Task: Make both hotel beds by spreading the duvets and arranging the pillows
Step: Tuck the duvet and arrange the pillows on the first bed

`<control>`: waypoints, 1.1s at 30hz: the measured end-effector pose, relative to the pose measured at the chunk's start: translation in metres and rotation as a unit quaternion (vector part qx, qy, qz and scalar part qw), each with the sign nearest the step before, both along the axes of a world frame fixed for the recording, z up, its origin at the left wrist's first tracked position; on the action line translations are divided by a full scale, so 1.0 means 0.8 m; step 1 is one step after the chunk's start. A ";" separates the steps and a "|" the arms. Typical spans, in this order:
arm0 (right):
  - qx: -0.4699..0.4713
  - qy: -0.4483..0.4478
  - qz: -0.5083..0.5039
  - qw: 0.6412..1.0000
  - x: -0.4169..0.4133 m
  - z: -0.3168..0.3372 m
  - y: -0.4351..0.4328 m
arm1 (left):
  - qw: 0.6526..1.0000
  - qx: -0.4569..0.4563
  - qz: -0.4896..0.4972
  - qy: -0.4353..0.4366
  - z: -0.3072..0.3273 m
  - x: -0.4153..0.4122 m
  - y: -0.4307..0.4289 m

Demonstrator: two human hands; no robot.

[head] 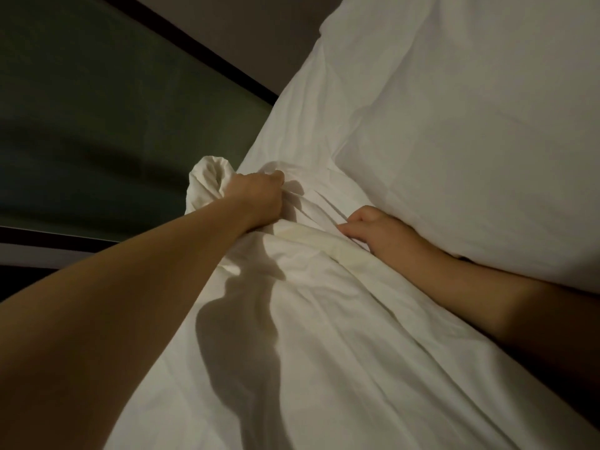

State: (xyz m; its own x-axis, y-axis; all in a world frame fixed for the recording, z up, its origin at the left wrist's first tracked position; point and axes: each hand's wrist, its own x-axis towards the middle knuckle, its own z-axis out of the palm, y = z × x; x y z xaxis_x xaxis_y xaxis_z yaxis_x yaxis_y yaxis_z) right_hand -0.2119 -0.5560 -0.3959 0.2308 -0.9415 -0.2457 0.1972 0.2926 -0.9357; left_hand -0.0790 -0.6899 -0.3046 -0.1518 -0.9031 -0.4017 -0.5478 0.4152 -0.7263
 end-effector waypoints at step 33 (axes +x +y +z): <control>-0.029 0.002 -0.078 0.997 -0.004 -0.001 0.003 | 0.996 -0.009 0.058 -0.070 0.046 0.019 -0.040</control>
